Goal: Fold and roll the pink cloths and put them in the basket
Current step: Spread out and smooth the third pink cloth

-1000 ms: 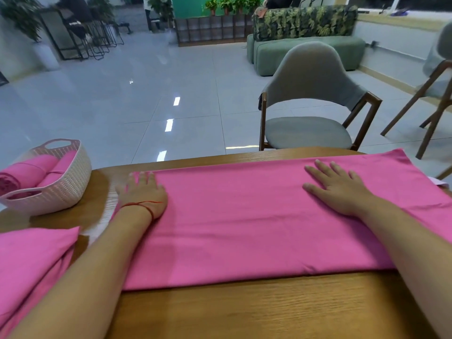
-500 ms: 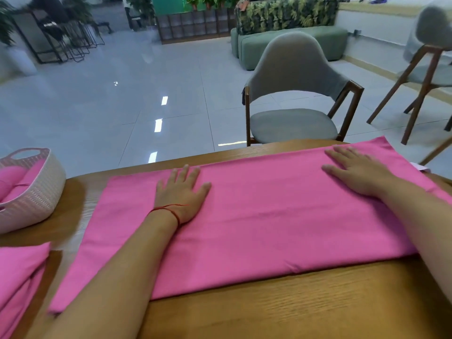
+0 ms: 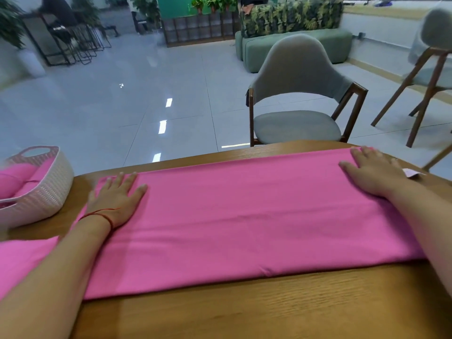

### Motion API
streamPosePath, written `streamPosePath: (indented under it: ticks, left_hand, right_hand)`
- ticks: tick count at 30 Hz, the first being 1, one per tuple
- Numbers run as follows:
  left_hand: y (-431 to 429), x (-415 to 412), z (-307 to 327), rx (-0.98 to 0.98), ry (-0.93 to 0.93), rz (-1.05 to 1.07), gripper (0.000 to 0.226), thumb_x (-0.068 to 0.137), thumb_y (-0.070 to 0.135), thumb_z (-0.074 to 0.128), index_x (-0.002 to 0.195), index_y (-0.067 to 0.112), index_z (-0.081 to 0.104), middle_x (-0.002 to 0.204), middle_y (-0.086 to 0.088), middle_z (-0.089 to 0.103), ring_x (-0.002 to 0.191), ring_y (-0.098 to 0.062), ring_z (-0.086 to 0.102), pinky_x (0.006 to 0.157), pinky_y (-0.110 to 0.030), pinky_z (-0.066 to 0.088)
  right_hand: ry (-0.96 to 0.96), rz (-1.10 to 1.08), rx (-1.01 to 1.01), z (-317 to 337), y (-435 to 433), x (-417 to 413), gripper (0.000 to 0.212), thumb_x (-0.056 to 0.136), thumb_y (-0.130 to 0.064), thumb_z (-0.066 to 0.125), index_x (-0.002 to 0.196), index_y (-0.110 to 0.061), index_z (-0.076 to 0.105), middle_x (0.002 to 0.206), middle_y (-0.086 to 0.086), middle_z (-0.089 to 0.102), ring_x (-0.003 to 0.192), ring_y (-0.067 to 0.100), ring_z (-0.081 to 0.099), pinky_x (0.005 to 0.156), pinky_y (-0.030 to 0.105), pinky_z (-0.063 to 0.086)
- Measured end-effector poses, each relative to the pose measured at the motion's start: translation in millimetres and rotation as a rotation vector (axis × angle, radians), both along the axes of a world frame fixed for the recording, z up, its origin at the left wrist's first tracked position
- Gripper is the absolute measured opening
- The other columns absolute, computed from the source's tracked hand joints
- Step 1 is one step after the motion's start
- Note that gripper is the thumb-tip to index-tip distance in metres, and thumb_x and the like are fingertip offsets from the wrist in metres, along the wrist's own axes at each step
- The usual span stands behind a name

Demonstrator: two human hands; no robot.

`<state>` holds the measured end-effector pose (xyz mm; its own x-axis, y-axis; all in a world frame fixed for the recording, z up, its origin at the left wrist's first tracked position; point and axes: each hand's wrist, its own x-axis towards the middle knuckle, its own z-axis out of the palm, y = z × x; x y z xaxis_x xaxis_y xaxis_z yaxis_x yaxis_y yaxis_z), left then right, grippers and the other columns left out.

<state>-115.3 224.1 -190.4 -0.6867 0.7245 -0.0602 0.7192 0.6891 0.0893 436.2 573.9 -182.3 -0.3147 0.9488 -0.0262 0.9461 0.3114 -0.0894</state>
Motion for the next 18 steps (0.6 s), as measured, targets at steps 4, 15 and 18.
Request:
streamPosePath:
  ticks: [4, 15, 18]
  left_hand:
    - [-18.0, -30.2, 1.2, -0.028, -0.021, 0.064, 0.104, 0.074, 0.102, 0.004, 0.163, 0.050, 0.011, 0.175, 0.001, 0.006, 0.161, -0.030, 0.007, 0.125, -0.062, 0.012]
    - [18.6, 172.3, 25.0, 0.097, 0.023, -0.247, 0.061, 0.107, 0.054, 0.027, 0.160, 0.025, 0.032, 0.171, -0.003, 0.026, 0.157, -0.025, 0.022, 0.125, -0.058, 0.018]
    - [24.7, 242.7, 13.3, 0.030, -0.103, -0.389, 0.059, 0.111, 0.045, 0.023, 0.166, 0.025, 0.017, 0.175, 0.001, 0.009, 0.161, -0.023, 0.009, 0.128, -0.057, 0.010]
  right_hand:
    - [0.017, 0.003, -0.017, 1.0, -12.8, -13.5, 0.089, 0.095, -0.084, 0.010, 0.169, -0.034, 0.012, 0.179, -0.002, 0.006, 0.165, 0.021, 0.003, 0.127, 0.061, 0.011]
    - [0.078, 0.257, -0.044, 21.0, -160.2, -142.1, 0.076, 0.095, -0.063, 0.016, 0.154, -0.025, 0.044, 0.170, 0.004, 0.033, 0.155, 0.027, 0.031, 0.124, 0.061, 0.025]
    - [0.150, 0.485, -0.121, 18.0, -245.2, -186.7, 0.055, 0.111, -0.043, 0.028, 0.163, -0.025, 0.033, 0.174, -0.002, 0.025, 0.159, 0.020, 0.024, 0.128, 0.055, 0.019]
